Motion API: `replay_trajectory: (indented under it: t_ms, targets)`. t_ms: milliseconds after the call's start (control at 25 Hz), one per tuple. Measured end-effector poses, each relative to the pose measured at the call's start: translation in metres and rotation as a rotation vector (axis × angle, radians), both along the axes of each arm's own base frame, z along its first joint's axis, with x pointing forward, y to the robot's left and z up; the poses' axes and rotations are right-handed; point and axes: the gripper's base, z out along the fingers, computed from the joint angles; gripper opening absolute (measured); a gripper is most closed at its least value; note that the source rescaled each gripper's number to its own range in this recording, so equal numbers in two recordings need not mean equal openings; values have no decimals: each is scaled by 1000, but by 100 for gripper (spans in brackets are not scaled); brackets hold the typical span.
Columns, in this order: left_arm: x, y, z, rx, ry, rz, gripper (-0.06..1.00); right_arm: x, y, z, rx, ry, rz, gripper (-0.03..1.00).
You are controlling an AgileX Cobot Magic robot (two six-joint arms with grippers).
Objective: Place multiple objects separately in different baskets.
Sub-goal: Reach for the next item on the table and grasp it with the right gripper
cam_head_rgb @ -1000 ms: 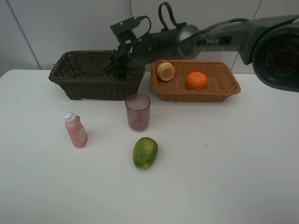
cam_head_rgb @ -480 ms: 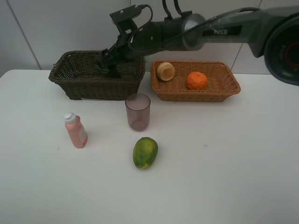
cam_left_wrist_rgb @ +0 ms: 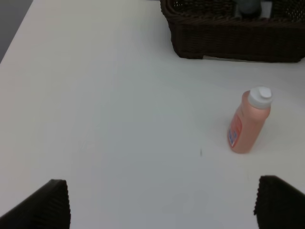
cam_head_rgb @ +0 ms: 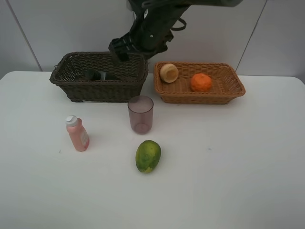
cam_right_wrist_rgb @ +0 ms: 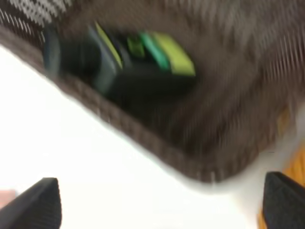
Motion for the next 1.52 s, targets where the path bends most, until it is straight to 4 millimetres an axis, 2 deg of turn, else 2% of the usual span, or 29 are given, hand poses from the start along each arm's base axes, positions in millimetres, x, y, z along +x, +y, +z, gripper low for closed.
replay_trajectory:
  t_ms: [80,160,480,640,880,1040,1320,1520]
  targets:
    - [0,0,0,0,0,0,100,-10,-10,5,-31,66,-57,84]
    - [0,0,0,0,0,0,100,-21,-19,1,-63,131,-102,84]
    - [0,0,0,0,0,0,100,-75,-60,-21,-143,297,-234,84]
    - [0,0,0,0,0,0,100,-102,-70,-33,-155,319,-304,84]
    - [0,0,0,0,0,0,100,-130,-59,-54,-66,384,-533,84]
    - [0,0,0,0,0,0,100,-139,-49,-59,-3,381,-577,84]
    - [0,0,0,0,0,0,100,-140,-44,-84,-45,428,-647,96]
    - [0,0,0,0,0,0,100,-138,-43,-96,-60,447,-691,98]
